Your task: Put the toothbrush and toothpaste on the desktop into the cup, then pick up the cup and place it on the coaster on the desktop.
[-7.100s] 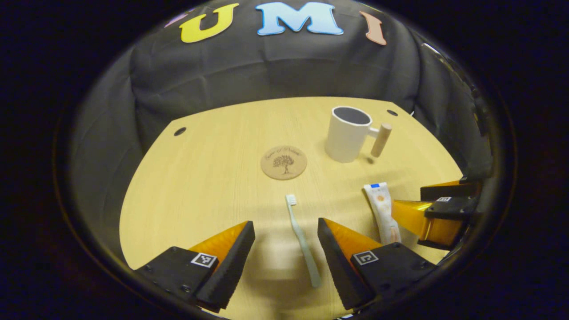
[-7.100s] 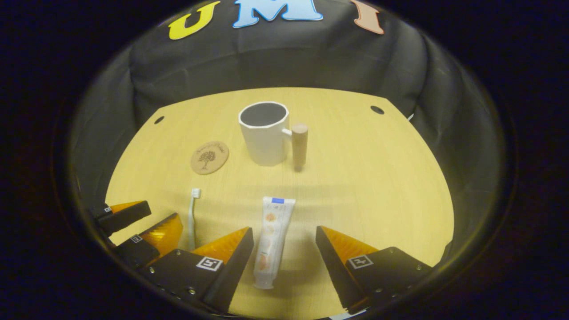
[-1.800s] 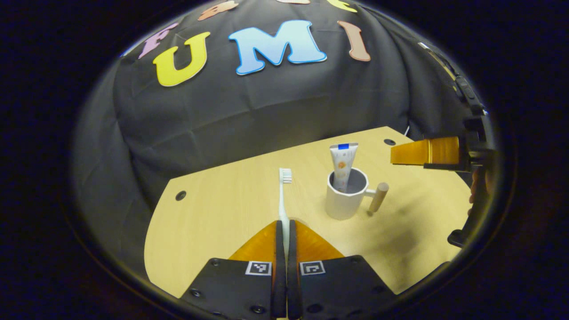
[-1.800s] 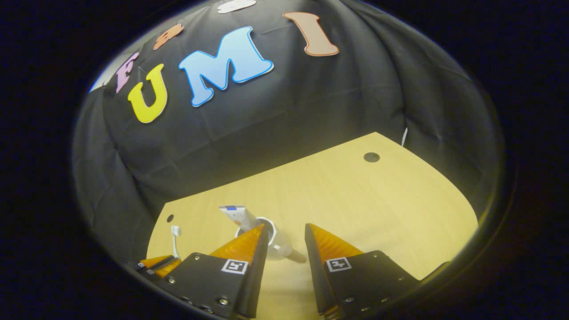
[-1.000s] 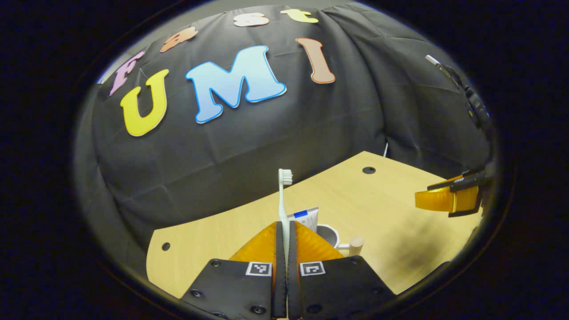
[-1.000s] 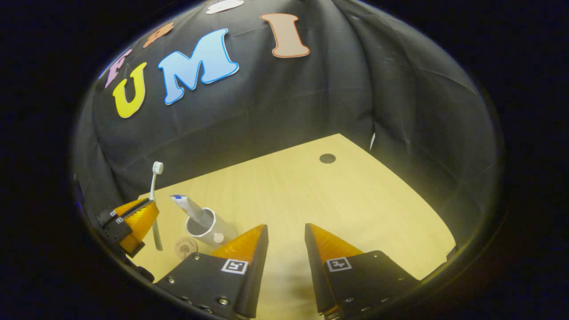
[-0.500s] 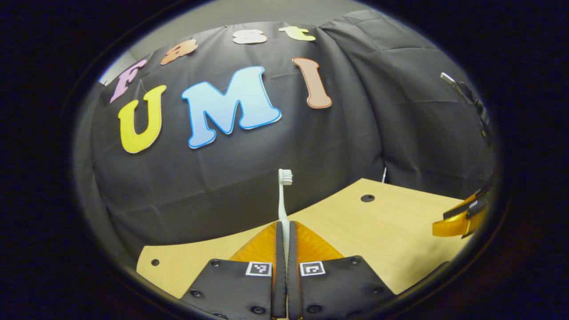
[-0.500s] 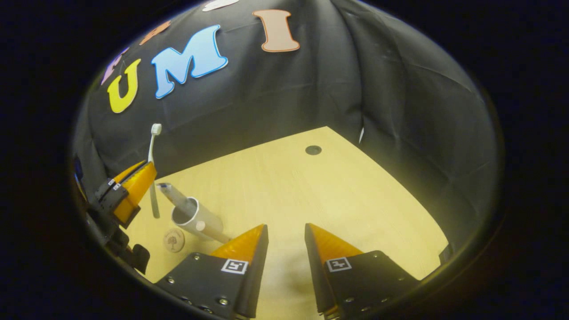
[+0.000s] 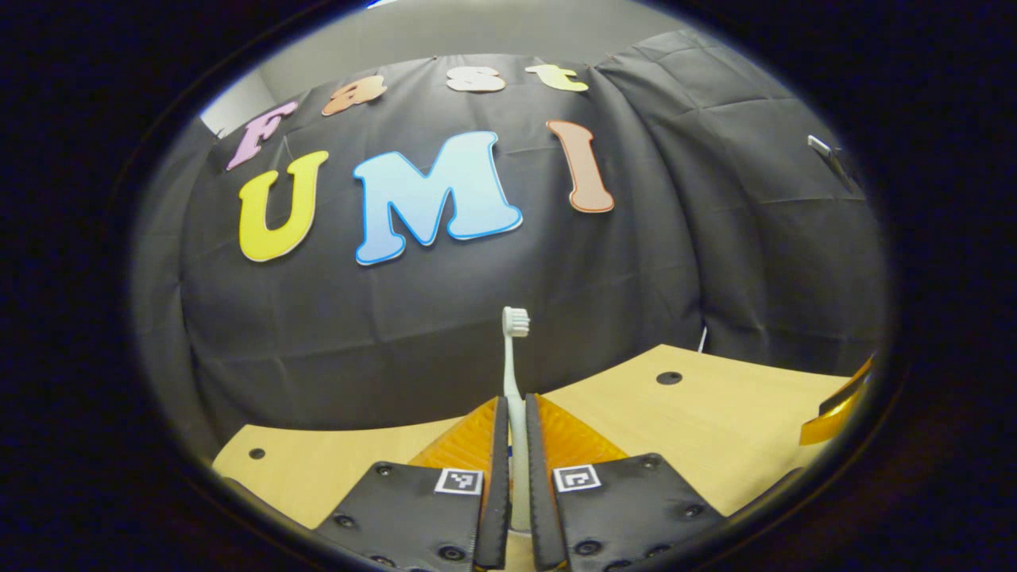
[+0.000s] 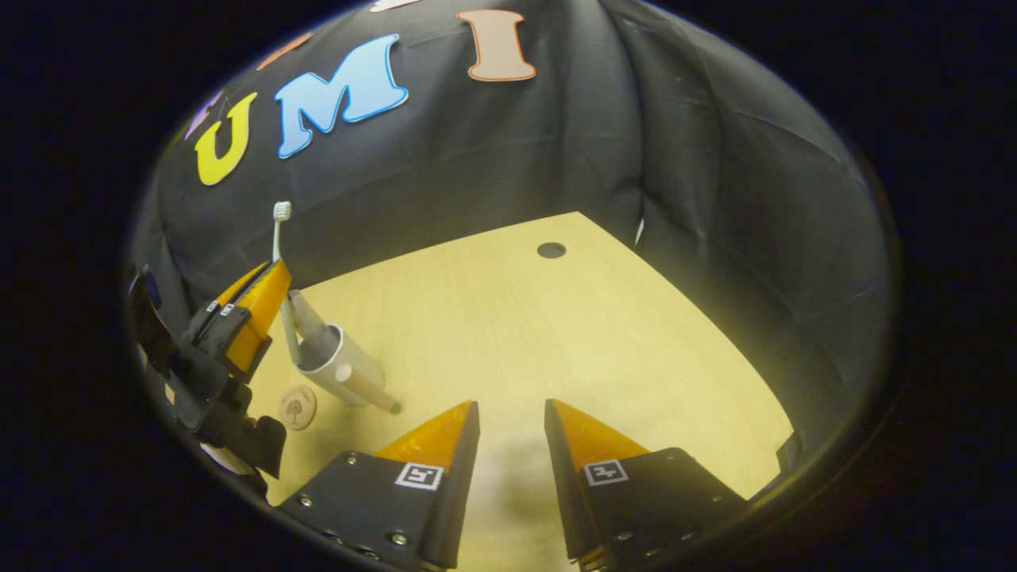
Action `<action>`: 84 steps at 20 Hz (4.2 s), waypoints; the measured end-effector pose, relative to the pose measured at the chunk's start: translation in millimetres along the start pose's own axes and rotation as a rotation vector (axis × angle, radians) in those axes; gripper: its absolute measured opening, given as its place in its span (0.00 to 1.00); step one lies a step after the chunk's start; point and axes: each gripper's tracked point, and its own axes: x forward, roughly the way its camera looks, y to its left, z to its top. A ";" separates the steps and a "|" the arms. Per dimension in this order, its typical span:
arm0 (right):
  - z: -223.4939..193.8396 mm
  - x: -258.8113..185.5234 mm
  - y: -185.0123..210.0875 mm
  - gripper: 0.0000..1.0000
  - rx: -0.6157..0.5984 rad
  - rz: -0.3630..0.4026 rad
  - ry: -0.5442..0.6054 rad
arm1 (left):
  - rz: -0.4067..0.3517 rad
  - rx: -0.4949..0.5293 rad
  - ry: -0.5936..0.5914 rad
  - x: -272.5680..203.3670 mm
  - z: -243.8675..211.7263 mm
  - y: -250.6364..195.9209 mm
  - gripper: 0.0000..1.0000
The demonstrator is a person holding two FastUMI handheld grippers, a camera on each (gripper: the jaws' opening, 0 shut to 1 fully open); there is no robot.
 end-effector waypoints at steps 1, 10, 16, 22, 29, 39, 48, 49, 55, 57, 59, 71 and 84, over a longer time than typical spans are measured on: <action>-0.4 -1.3 2.2 0.46 -0.002 0.006 -0.002 | 0.010 -0.002 0.001 -0.7 -0.6 2.2 0.32; 4.2 -6.1 57.6 0.49 -0.107 0.176 -0.007 | 0.095 -0.049 0.035 -65.7 6.6 40.2 0.32; 2.6 0.5 94.9 0.49 -0.307 0.333 0.068 | 0.144 -0.021 0.077 -117.1 6.0 79.1 0.31; 9.3 22.4 118.8 0.49 -0.613 0.407 0.151 | 0.234 -0.042 0.126 -166.0 1.4 116.9 0.31; 7.4 44.6 148.4 0.47 -0.758 0.496 0.226 | 0.331 -0.062 0.170 -203.7 -3.3 139.0 0.31; -6.0 76.3 157.3 0.47 -0.831 0.540 0.342 | 0.480 -0.113 0.248 -248.2 -22.0 154.0 0.31; -28.7 104.3 168.0 0.46 -0.885 0.541 0.461 | 0.551 -0.116 0.274 -266.3 -25.0 167.5 0.41; -29.6 106.2 166.6 0.45 -0.900 0.532 0.460 | 0.559 -0.116 0.277 -268.3 -26.5 169.8 0.41; -31.7 104.3 165.6 0.25 -0.922 0.547 0.462 | 0.582 -0.136 0.291 -270.3 -33.1 174.7 0.41; -30.5 102.9 166.9 0.25 -0.917 0.557 0.454 | 0.580 -0.134 0.288 -270.5 -31.3 173.5 0.41; -29.4 101.0 168.2 0.25 -0.918 0.567 0.452 | 0.574 -0.128 0.285 -266.8 -28.9 171.3 0.41; -3.9 81.3 179.2 0.17 -0.876 0.609 0.415 | 0.581 -0.139 0.289 -263.9 -34.5 171.9 0.41; 4.2 77.5 190.4 0.10 -0.800 0.647 0.330 | 0.598 -0.138 0.289 -271.3 -36.4 176.0 0.31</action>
